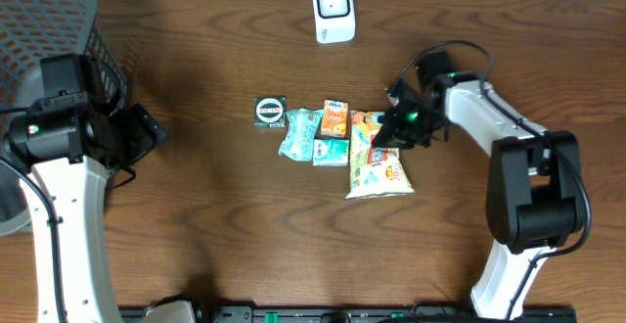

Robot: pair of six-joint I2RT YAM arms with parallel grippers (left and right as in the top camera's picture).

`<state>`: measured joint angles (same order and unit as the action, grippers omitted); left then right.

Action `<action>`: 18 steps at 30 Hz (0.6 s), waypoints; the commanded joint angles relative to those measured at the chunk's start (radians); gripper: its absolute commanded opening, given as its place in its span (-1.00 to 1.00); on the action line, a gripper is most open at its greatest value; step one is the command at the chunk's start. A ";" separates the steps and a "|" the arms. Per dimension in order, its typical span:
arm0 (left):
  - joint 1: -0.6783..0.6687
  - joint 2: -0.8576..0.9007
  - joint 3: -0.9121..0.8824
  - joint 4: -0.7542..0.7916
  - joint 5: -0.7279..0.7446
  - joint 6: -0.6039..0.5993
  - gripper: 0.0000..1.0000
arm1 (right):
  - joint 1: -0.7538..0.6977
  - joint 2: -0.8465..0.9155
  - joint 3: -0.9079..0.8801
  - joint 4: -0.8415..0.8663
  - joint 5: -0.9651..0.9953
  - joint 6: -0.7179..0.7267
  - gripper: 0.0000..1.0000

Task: Scan the item barcode
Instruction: 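Lift the snack bag up toward the scanner with the right gripper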

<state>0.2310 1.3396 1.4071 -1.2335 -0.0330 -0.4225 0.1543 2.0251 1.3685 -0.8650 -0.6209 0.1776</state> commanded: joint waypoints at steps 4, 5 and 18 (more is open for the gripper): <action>0.003 -0.004 -0.003 -0.005 -0.017 -0.006 0.95 | -0.076 -0.066 0.153 -0.093 -0.126 0.000 -0.97; 0.003 -0.004 -0.003 -0.005 -0.017 -0.006 0.95 | -0.082 -0.080 0.161 -0.096 -0.127 0.001 -0.98; 0.003 -0.004 -0.003 -0.005 -0.016 -0.006 0.95 | -0.007 -0.126 0.167 0.232 -0.223 -0.008 -0.98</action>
<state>0.2310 1.3396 1.4071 -1.2331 -0.0330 -0.4225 0.1108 1.9213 1.5120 -0.6960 -0.7853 0.1749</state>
